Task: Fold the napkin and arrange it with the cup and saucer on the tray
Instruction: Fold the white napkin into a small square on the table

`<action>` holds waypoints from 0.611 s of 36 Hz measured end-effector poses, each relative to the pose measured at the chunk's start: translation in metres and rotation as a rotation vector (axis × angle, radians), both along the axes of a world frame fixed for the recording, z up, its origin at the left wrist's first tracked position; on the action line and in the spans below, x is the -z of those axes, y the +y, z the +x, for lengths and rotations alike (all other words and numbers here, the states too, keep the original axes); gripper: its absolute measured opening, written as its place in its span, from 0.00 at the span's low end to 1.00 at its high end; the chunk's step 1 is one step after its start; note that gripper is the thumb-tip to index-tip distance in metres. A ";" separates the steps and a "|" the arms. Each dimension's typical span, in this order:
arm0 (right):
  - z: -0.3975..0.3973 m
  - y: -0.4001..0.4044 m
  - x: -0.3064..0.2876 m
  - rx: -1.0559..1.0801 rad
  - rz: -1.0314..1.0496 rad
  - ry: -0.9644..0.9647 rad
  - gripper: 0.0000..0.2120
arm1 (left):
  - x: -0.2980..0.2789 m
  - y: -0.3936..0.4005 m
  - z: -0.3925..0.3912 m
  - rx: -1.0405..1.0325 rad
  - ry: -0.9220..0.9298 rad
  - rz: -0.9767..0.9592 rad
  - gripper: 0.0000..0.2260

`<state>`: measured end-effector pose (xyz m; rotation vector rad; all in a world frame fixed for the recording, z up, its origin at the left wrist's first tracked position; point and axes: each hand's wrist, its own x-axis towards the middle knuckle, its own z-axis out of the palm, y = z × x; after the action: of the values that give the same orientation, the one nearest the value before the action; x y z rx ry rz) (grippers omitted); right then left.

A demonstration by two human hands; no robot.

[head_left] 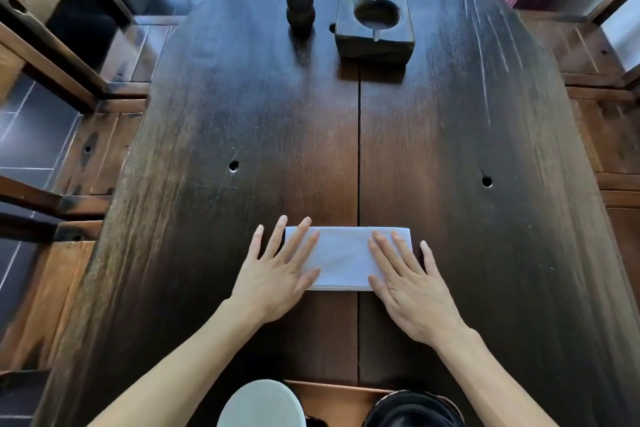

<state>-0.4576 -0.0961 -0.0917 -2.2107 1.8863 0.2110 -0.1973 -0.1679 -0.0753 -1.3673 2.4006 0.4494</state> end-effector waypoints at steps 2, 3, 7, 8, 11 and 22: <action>-0.010 0.003 -0.001 0.033 0.022 0.015 0.29 | 0.001 0.000 0.009 0.001 0.007 0.009 0.30; -0.014 0.004 -0.001 0.046 0.037 0.020 0.29 | 0.002 -0.001 0.012 0.003 0.020 0.000 0.30; -0.018 0.004 -0.010 0.105 0.028 -0.114 0.27 | 0.004 -0.002 0.016 -0.009 0.046 -0.015 0.29; -0.016 0.003 -0.015 0.175 0.000 -0.176 0.26 | 0.004 -0.002 0.014 -0.022 0.057 -0.006 0.30; -0.007 -0.002 -0.030 0.497 -0.161 -0.262 0.20 | 0.007 0.002 0.009 -0.089 0.164 -0.044 0.27; 0.011 -0.024 -0.039 0.831 0.129 -0.193 0.14 | 0.012 0.009 0.023 -0.370 0.471 -0.073 0.24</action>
<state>-0.4469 -0.1206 -0.0525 -1.1639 2.3890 -0.0296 -0.1739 -0.1586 -0.0868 -1.9303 2.5314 0.8717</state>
